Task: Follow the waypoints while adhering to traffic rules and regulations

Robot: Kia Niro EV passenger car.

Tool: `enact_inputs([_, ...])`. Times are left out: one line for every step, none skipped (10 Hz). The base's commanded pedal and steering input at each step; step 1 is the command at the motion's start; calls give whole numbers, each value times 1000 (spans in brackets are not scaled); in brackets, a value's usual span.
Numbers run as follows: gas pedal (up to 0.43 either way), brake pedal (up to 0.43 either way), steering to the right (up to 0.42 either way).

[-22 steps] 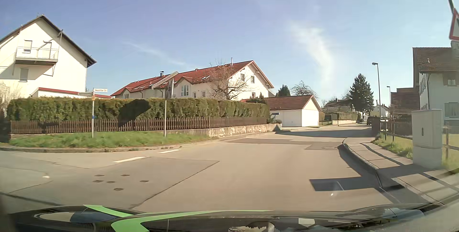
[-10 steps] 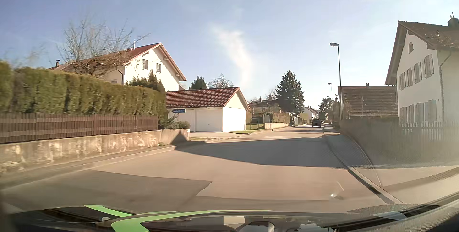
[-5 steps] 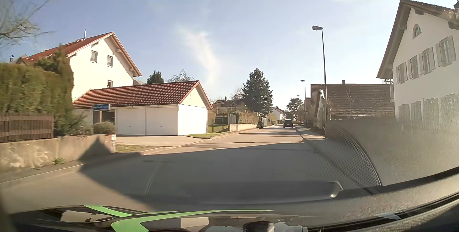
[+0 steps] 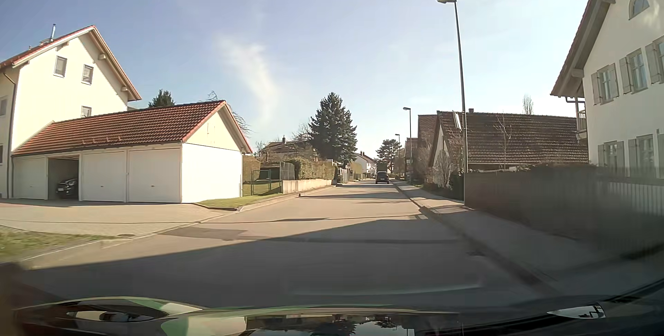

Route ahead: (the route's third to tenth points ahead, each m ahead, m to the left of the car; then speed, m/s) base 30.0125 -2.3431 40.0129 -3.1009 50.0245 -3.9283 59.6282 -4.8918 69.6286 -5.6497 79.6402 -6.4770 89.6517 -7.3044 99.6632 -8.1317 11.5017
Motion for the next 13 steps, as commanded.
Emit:
enact_inputs([248, 0, 61])
enact_inputs([248, 0, 50])
enact_inputs([248, 0, 41])
enact_inputs([248, 0, 35])
enact_inputs([248, 0, 29])
enact_inputs([248, 0, 25])
enact_inputs([248, 0, 21])
enact_inputs([248, 0, 16])
enact_inputs([248, 0, 8])
enact_inputs([248, 0, 0])
enact_inputs([248, 0, -1])
enact_inputs([248, 0, -1])
enact_inputs([248, 0, -1])
